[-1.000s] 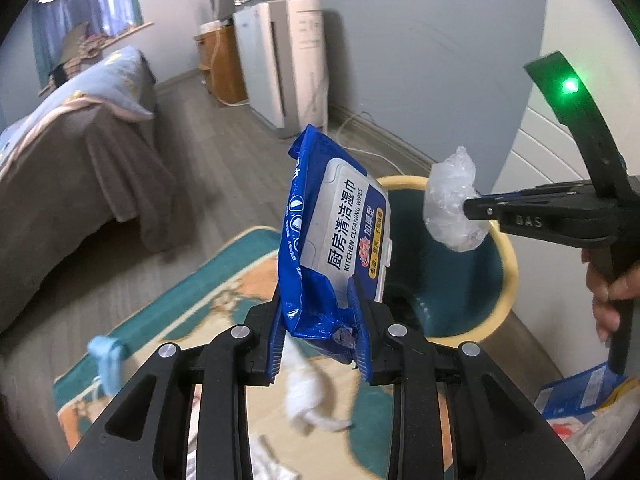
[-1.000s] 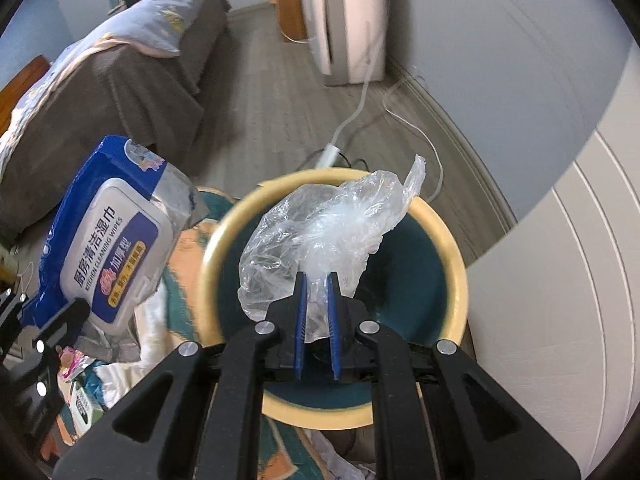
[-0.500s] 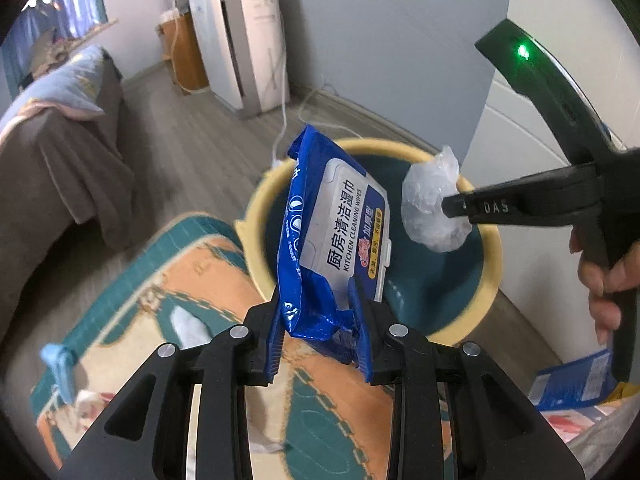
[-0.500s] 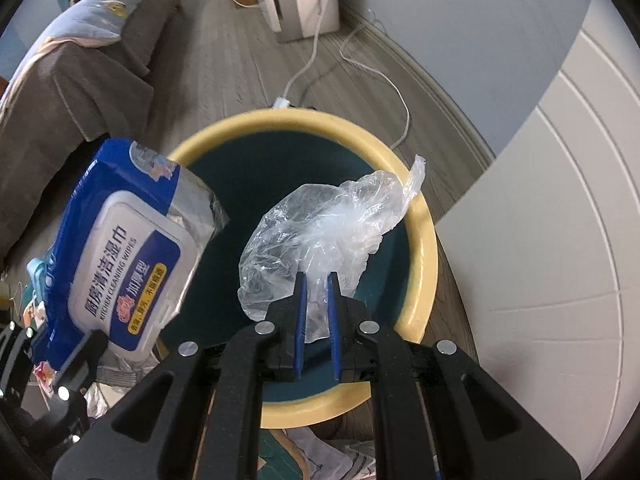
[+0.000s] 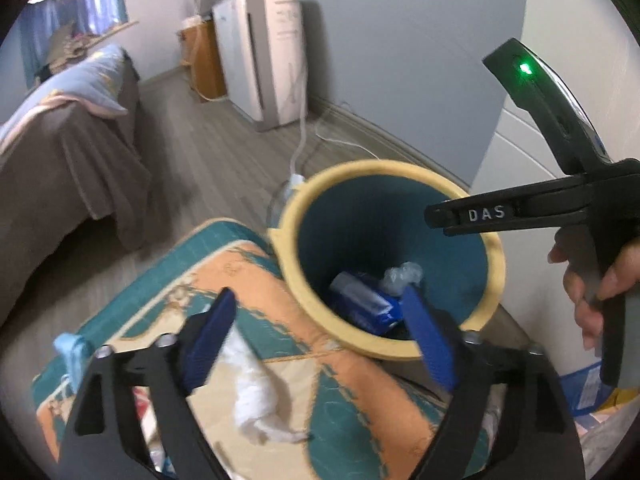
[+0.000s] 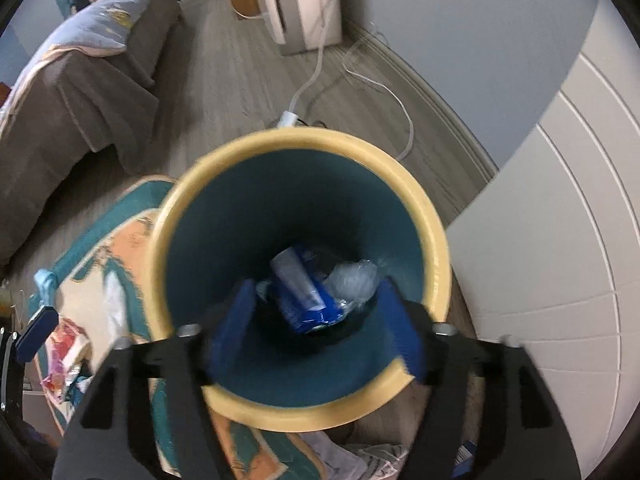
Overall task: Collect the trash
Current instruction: 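Drop the wet-wipes pack into the bin by opening the left gripper, then grasp the pink wrapper with left gripper while right grasps white tissue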
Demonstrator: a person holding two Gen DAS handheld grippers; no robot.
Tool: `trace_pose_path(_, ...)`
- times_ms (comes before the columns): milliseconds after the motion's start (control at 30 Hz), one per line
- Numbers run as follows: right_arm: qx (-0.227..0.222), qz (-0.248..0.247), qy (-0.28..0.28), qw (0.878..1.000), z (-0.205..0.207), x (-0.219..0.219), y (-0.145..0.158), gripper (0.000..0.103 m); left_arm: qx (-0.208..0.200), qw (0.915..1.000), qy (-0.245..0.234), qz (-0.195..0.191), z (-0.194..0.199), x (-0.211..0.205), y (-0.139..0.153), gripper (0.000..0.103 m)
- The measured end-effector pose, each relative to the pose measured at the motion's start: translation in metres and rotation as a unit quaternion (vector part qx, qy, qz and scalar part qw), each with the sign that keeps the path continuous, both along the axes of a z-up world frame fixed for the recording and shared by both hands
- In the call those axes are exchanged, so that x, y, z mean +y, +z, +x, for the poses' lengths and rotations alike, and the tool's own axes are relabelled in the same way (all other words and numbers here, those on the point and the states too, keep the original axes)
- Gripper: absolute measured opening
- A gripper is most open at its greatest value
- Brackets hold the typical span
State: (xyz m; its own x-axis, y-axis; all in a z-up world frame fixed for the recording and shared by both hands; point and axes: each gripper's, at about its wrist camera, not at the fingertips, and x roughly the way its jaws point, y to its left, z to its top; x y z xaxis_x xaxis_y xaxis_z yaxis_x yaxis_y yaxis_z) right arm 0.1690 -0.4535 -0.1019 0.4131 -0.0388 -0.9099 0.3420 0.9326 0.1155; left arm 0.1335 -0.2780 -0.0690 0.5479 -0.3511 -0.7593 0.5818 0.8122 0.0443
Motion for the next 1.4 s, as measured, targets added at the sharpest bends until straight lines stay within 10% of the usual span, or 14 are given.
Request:
trace_pose_path(600, -0.059, -0.008, 0.116, 0.992, 0.015, 0.146, 0.054, 0.097, -0.060, 0.9843, 0.166, -0.001, -0.025, 0.177, 0.068, 0.096)
trace_pose_path(1100, -0.023, -0.044, 0.190, 0.981, 0.024, 0.263, 0.024, 0.097, -0.002, 0.9651, 0.253, 0.067, -0.030, 0.301, 0.006, 0.097)
trace_pose_path(1400, -0.005, -0.084, 0.197, 0.977, 0.037, 0.262, -0.004, 0.097, 0.067, 0.9586, 0.275, 0.031, -0.013, 0.315, -0.036, 0.097)
